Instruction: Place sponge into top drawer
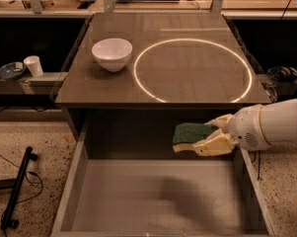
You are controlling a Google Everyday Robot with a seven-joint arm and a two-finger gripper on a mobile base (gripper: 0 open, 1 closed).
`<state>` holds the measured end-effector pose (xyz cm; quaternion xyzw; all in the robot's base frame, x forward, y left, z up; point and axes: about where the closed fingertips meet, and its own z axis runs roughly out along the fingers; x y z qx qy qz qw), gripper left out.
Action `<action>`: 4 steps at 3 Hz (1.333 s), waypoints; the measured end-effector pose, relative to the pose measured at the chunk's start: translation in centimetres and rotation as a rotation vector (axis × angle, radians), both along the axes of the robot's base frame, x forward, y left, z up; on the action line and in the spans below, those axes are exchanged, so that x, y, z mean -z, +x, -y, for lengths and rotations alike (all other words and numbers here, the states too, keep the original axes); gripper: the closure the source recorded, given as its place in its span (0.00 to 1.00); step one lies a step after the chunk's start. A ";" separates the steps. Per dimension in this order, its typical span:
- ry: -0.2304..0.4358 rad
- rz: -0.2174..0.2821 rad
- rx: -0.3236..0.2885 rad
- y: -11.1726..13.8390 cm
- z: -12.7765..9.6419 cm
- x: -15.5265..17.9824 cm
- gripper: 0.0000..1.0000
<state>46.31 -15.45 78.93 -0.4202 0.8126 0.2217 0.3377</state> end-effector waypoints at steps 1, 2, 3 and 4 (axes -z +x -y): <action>-0.005 -0.034 0.031 -0.5 0.1 2.2 1.00; -0.017 -0.062 0.071 -1.1 0.4 4.1 1.00; -0.023 -0.087 0.097 -1.6 0.5 5.5 1.00; -0.027 -0.114 0.111 -2.1 0.5 6.8 1.00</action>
Offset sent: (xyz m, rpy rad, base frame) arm -0.0180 -0.0115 -0.0676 -0.0311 0.1016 -0.1335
